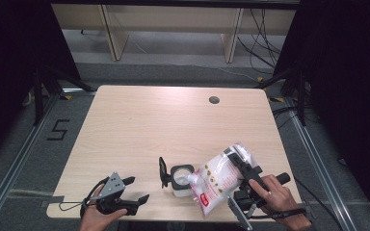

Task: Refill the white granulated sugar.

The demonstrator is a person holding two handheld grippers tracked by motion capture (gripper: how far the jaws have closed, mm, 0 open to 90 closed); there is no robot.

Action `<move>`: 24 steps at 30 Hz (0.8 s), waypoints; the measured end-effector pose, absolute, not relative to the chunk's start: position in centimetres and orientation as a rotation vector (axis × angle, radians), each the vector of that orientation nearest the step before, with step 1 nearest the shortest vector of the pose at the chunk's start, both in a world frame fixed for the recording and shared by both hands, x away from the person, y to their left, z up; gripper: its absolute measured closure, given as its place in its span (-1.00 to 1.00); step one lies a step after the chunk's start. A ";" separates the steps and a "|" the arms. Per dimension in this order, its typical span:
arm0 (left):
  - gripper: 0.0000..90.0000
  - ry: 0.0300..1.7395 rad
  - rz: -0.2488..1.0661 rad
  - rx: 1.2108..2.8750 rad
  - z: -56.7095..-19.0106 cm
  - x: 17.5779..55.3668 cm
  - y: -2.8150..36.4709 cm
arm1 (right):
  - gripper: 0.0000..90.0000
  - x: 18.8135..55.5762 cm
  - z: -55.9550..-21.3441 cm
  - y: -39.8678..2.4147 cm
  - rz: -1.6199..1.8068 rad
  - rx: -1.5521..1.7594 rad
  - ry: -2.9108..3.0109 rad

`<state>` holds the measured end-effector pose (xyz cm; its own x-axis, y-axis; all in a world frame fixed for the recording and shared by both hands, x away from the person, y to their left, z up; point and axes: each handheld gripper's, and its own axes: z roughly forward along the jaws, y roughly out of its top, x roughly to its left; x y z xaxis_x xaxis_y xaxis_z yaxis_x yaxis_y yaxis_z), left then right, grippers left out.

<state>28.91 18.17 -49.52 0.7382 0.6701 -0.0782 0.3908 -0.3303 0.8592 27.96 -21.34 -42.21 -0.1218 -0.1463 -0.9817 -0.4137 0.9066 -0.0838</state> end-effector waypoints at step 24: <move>-0.59 0.827 0.354 1.949 -49.5 28.9 18.1 | 0.04 28.3 -42.4 -21.6 0.244 -0.430 1.717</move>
